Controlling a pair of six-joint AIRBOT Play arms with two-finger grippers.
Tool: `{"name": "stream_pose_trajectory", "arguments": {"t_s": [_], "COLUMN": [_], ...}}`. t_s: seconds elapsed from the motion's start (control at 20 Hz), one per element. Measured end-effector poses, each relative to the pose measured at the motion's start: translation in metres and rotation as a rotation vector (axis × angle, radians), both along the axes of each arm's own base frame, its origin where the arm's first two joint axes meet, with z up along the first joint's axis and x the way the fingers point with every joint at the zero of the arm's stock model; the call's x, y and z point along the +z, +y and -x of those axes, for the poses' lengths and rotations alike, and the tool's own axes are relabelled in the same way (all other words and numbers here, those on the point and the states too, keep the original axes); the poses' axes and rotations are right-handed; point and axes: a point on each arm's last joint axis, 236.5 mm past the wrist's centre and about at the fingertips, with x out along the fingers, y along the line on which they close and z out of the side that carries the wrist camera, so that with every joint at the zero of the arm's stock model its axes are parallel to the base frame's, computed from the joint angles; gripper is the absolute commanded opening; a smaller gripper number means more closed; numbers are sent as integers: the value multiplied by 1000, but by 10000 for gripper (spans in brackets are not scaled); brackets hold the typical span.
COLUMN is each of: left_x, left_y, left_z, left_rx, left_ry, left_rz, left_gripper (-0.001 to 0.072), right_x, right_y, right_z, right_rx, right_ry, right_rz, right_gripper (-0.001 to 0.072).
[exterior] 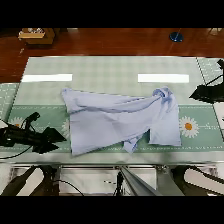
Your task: Fold the shirts.
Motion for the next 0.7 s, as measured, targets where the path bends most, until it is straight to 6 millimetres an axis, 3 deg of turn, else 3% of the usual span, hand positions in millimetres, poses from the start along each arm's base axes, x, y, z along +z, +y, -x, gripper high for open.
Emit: {"name": "stream_pose_trajectory", "arguments": {"t_s": [0.3,0.5,0.55,0.6,0.65,0.7], "left_x": [-31,-42,-43,-46,-51,-53], "left_y": [-20,-48,-53,-55,-54,-55], "left_z": [8,23,27,31,31,31], "left_rx": [-64,-121,-133,-151,-161,-164], "left_ry": [52,162,188,207,207,210], "left_rz": [-38,18,30,22,5,0], "left_gripper": [706,674,564,337,241,227], "right_x": [-2,-3,-3,-3,-3,-3], "right_y": [0,0,0,0,0,0], "right_z": [2,3,3,3,4,4], "right_rx": [2,4,4,5,5,6], "right_ry": [9,11,11,12,13,16], "right_rz": [0,2,2,2,2,0], "right_gripper": [409,409,410,426,426,436]}}
